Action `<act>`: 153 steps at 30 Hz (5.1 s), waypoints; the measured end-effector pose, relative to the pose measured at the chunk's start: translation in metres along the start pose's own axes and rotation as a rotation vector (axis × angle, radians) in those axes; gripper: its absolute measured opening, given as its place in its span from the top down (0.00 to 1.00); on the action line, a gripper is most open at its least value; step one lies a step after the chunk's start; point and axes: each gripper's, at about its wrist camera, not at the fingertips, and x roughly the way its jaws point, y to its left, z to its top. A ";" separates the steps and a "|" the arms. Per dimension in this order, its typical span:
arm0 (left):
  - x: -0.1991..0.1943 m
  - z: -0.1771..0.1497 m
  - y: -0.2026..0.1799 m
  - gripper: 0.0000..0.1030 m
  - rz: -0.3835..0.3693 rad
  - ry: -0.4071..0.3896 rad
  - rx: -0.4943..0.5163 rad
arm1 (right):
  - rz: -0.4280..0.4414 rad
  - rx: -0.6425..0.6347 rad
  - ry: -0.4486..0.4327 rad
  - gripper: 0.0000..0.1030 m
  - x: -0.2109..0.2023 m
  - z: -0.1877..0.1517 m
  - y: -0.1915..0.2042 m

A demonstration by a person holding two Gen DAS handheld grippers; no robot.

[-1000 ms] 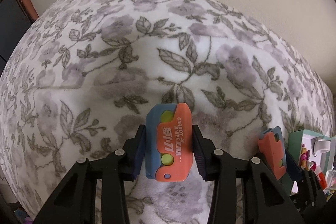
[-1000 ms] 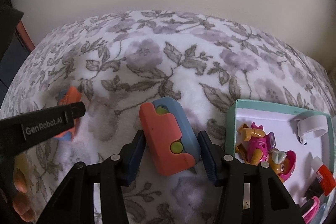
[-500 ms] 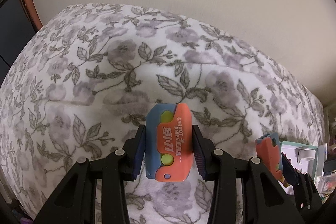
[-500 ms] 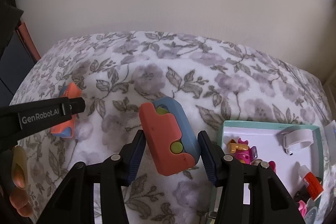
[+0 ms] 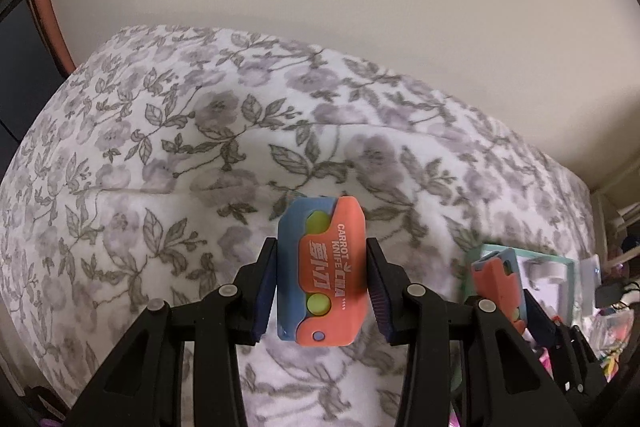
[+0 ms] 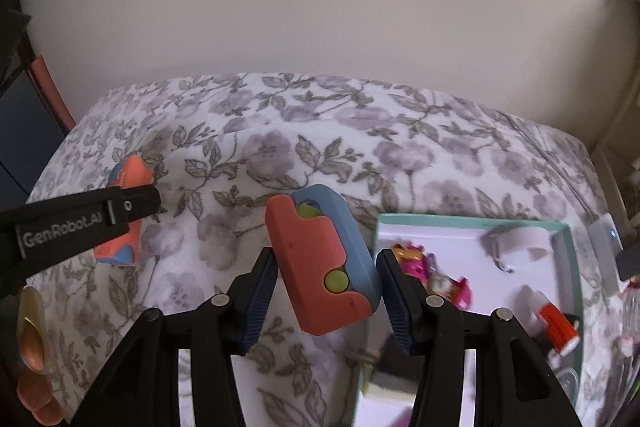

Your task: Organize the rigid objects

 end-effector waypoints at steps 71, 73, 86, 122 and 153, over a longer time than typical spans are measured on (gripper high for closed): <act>-0.019 -0.181 -0.139 0.58 -0.197 0.183 0.417 | -0.165 0.276 0.300 0.47 -0.049 -0.148 -0.145; -0.018 -0.182 -0.139 0.58 -0.195 0.190 0.419 | -0.161 0.280 0.309 0.47 -0.047 -0.150 -0.146; -0.020 -0.179 -0.134 0.49 -0.191 0.185 0.394 | -0.158 0.270 0.305 0.46 -0.047 -0.152 -0.143; -0.040 -0.159 -0.042 0.21 -0.019 0.077 0.164 | -0.190 0.195 0.204 0.00 -0.066 -0.141 -0.118; -0.080 -0.169 -0.012 0.21 -0.005 -0.001 0.155 | -0.193 0.149 0.061 0.00 -0.122 -0.139 -0.086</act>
